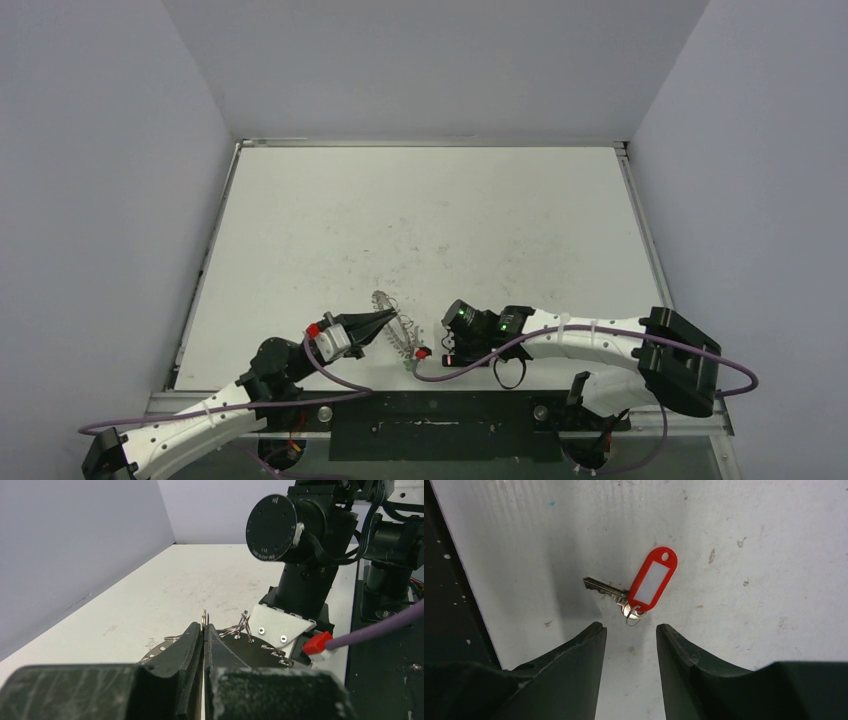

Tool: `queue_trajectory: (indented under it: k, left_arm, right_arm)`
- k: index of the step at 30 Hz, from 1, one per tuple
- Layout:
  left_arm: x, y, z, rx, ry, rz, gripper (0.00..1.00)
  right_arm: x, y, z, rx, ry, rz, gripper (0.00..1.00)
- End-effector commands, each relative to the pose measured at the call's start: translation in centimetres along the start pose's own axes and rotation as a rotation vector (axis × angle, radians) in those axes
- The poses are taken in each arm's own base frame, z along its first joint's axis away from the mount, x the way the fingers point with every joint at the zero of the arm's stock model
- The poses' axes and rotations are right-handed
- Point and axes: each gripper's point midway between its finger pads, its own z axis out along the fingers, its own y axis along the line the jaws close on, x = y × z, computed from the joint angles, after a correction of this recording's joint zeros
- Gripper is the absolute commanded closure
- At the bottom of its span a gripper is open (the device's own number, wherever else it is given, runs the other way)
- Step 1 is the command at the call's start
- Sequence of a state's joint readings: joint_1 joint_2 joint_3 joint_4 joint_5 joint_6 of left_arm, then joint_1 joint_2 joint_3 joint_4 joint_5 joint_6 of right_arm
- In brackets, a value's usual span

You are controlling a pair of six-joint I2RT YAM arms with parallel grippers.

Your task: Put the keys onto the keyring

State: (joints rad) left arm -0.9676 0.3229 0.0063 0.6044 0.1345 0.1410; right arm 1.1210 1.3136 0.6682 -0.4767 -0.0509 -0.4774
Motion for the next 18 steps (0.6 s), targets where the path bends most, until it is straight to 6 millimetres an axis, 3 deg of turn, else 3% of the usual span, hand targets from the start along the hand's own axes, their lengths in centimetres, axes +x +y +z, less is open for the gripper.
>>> queue_trajectory:
  k: [1, 14, 18]
  left_arm:
    - [-0.5, 0.2, -0.2, -0.016, -0.058, 0.016, 1.00]
    - [-0.4, 0.2, -0.3, -0.019, -0.057, 0.016, 1.00]
    - [-0.4, 0.2, -0.3, -0.019, -0.056, 0.017, 1.00]
  right_arm:
    - [-0.2, -0.8, 0.4, 0.025, 0.041, -0.040, 0.59]
    - [-0.1, -1.6, 2.0, 0.067, 0.044, -0.054, 0.66]
    - [0.2, -1.5, 2.4, 0.051, 0.064, -0.065, 0.83]
